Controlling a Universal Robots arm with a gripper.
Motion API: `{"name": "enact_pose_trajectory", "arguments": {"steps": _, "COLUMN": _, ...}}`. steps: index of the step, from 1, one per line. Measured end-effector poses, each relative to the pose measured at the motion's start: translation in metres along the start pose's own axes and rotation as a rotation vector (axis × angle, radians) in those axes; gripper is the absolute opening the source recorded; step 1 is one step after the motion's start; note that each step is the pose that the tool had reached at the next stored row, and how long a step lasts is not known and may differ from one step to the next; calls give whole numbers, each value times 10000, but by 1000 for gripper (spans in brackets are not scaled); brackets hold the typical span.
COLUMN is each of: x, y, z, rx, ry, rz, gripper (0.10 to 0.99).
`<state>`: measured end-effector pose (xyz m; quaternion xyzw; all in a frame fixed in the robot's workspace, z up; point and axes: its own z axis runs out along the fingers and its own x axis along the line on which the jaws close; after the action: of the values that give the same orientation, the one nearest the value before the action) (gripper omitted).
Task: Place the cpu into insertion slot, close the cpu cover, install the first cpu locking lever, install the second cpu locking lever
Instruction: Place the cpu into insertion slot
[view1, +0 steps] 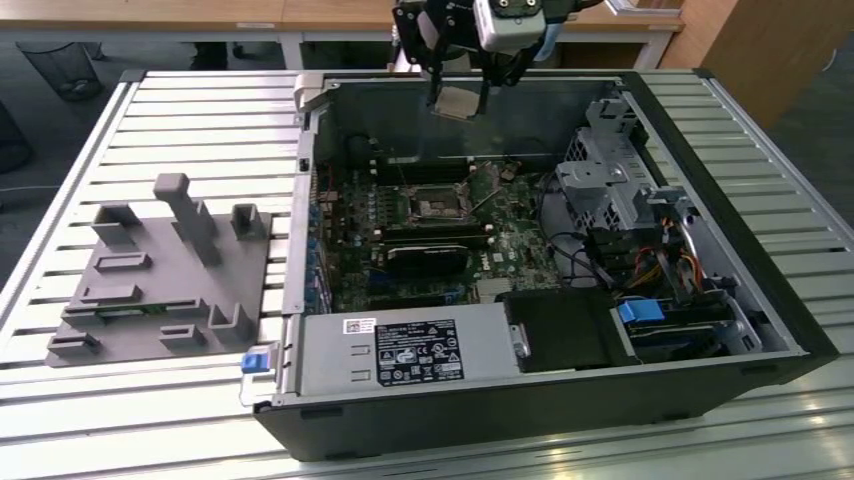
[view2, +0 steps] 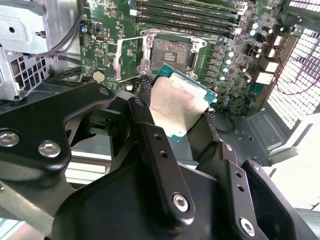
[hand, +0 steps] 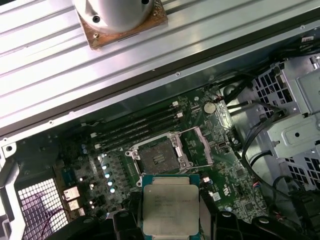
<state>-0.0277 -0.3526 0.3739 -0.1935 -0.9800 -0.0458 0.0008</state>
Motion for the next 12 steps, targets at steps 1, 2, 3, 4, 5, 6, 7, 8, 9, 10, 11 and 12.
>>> {"name": "enact_pose_trajectory", "arguments": {"steps": 1, "x": 0, "y": 0, "z": 3, "rx": 0, "ry": -1, "rz": 11, "gripper": 541}}
{"name": "enact_pose_trajectory", "arguments": {"steps": 2, "x": 0, "y": -1, "z": 6, "rx": 0, "ry": -2, "rz": 22, "gripper": 541}}
{"name": "enact_pose_trajectory", "arguments": {"steps": 3, "x": 0, "y": -1, "z": 8, "rx": 0, "ry": -3, "rz": 33, "gripper": 541}}
{"name": "enact_pose_trajectory", "arguments": {"steps": 4, "x": 0, "y": -1, "z": 10, "rx": 1, "ry": -4, "rz": 44, "gripper": 541}}
{"name": "enact_pose_trajectory", "arguments": {"steps": 5, "x": 0, "y": -1, "z": 12, "rx": 1, "ry": -5, "rz": 55, "gripper": 541}}
{"name": "enact_pose_trajectory", "arguments": {"steps": 6, "x": 0, "y": -1, "z": 14, "rx": 0, "ry": -6, "rz": 65, "gripper": 541}}
{"name": "enact_pose_trajectory", "arguments": {"steps": 7, "x": 0, "y": -2, "z": 16, "rx": 0, "ry": -7, "rz": 75, "gripper": 541}}
{"name": "enact_pose_trajectory", "arguments": {"steps": 8, "x": 0, "y": -2, "z": 18, "rx": -1, "ry": -8, "rz": 86, "gripper": 541}}
{"name": "enact_pose_trajectory", "arguments": {"steps": 9, "x": 0, "y": -2, "z": 19, "rx": -1, "ry": -9, "rz": 97, "gripper": 541}}
{"name": "enact_pose_trajectory", "arguments": {"steps": 10, "x": 0, "y": -2, "z": 21, "rx": -2, "ry": -9, "rz": 108, "gripper": 541}}
{"name": "enact_pose_trajectory", "arguments": {"steps": 11, "x": 0, "y": -2, "z": 24, "rx": -2, "ry": -11, "rz": 119, "gripper": 541}}
{"name": "enact_pose_trajectory", "arguments": {"steps": 12, "x": -1, "y": -2, "z": 26, "rx": -2, "ry": -11, "rz": 130, "gripper": 541}}
